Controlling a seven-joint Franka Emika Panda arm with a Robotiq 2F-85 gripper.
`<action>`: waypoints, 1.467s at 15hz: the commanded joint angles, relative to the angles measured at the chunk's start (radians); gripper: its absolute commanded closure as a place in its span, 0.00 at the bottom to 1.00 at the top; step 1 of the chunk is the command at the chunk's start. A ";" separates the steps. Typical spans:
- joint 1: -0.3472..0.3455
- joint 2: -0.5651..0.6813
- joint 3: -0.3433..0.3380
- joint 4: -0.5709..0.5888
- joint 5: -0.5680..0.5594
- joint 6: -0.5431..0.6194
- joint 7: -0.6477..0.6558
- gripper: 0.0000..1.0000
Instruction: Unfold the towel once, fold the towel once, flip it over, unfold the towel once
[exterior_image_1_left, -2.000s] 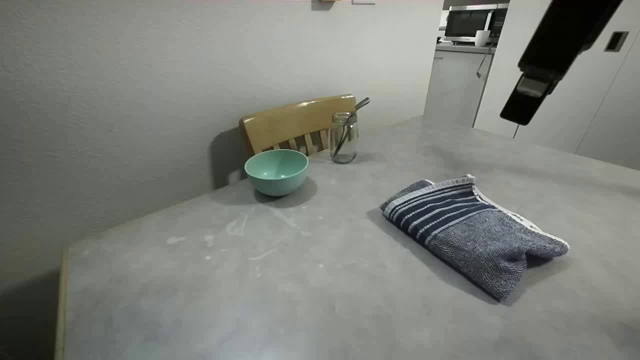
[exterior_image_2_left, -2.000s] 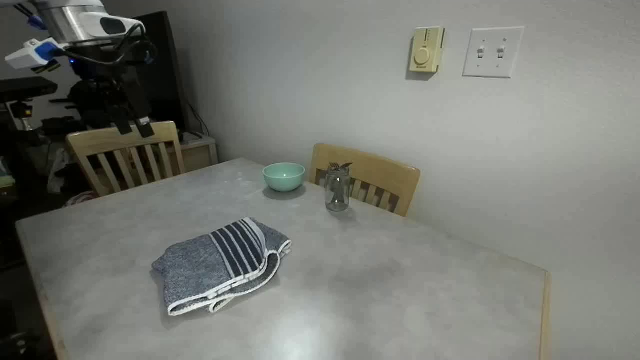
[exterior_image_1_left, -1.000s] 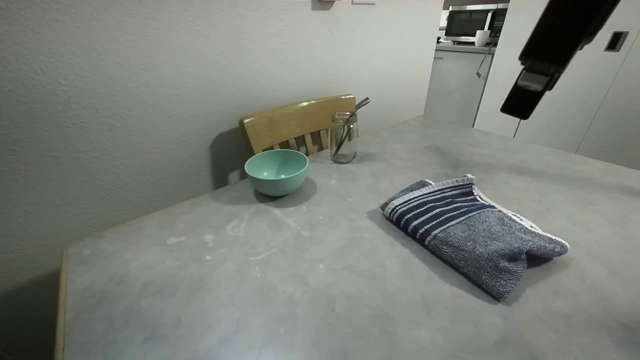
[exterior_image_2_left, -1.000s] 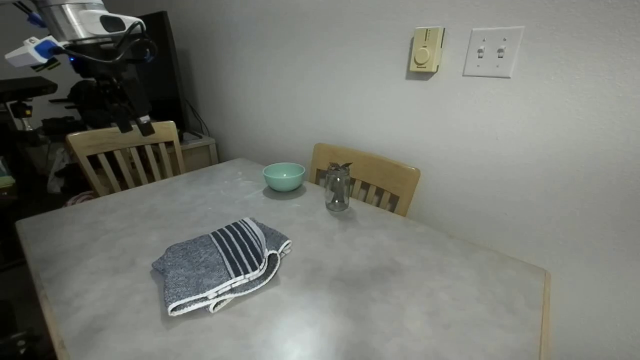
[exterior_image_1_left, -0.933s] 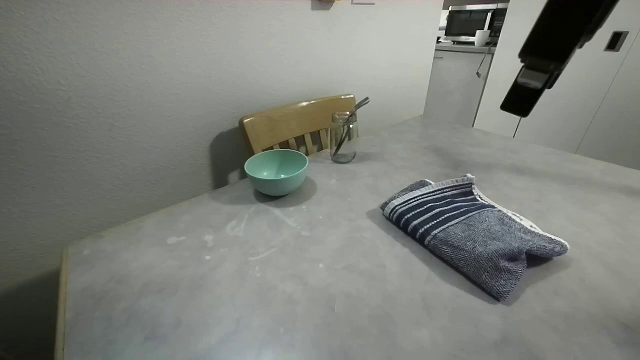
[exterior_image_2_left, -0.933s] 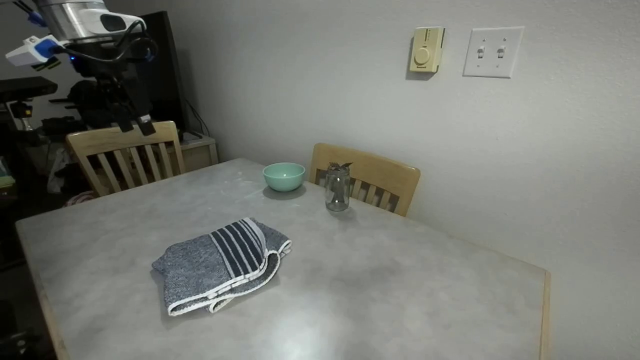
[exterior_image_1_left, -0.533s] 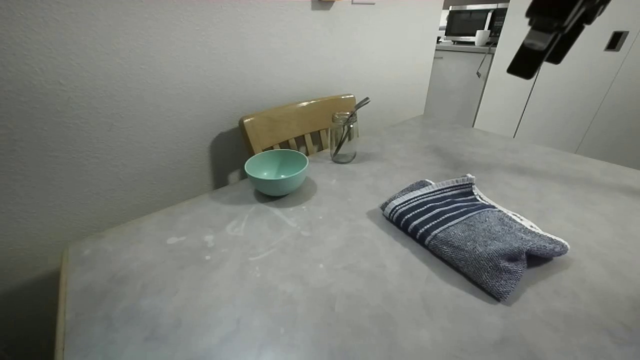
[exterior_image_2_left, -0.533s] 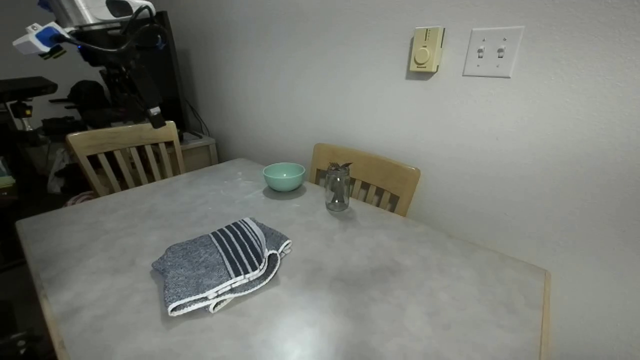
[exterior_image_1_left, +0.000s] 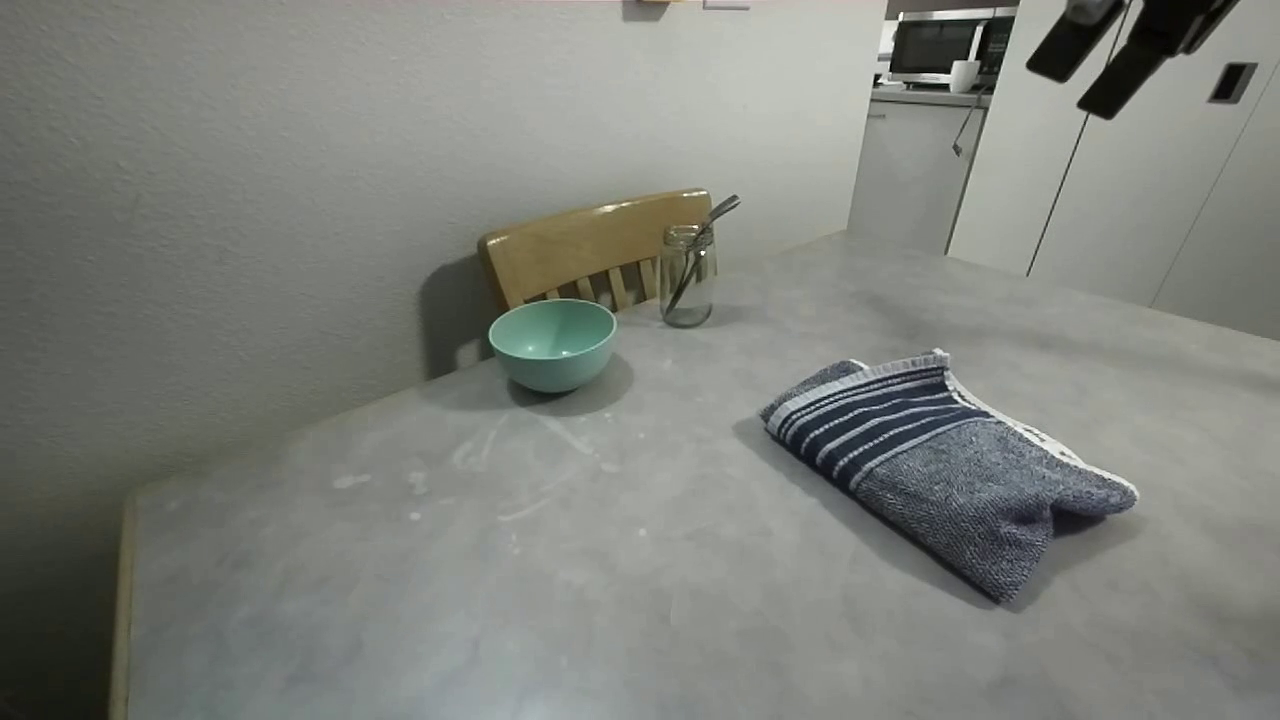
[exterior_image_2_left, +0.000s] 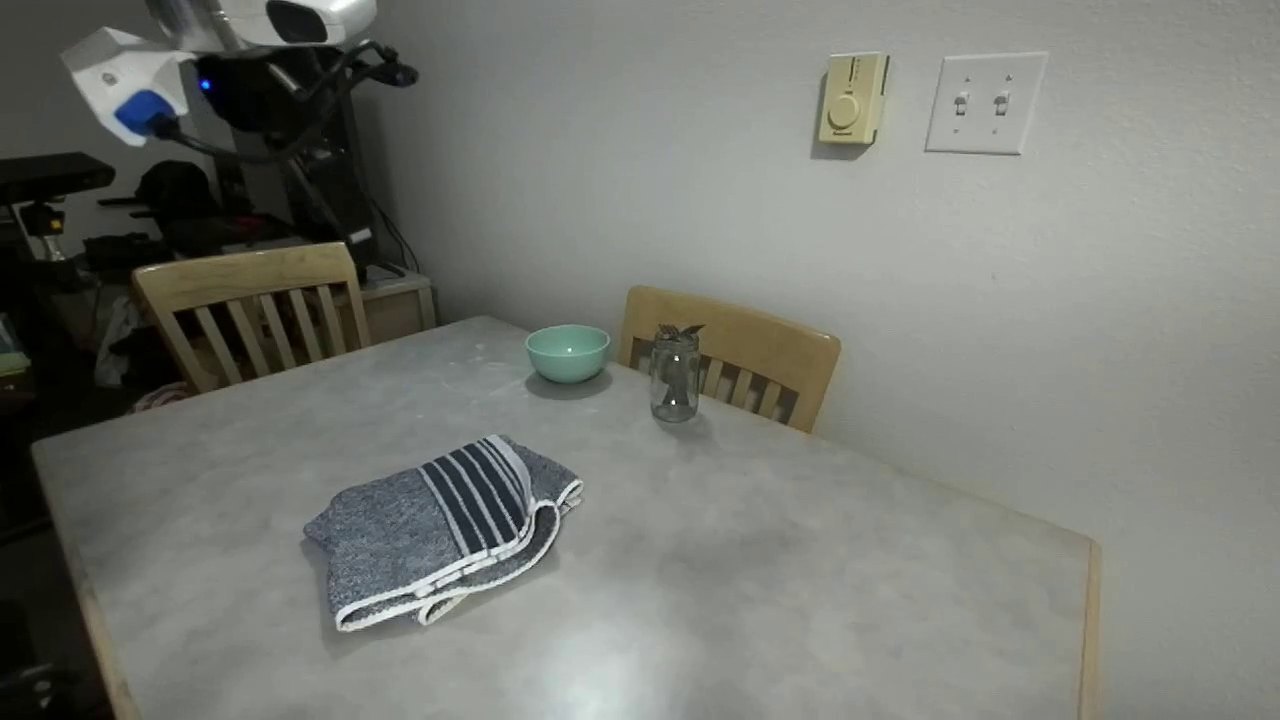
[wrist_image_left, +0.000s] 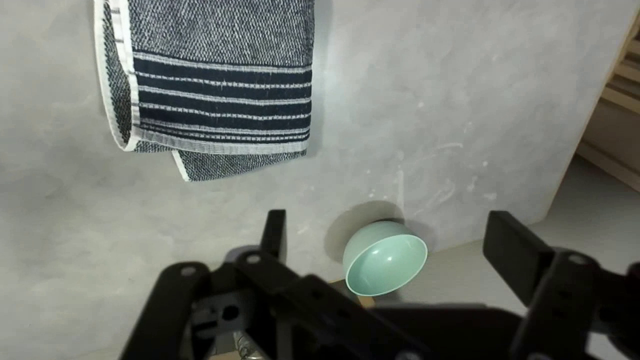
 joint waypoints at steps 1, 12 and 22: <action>0.062 0.039 -0.134 -0.033 0.217 0.058 -0.206 0.00; 0.048 0.062 -0.144 -0.028 0.267 0.070 -0.335 0.00; 0.024 0.113 -0.320 0.068 0.424 -0.067 -0.824 0.00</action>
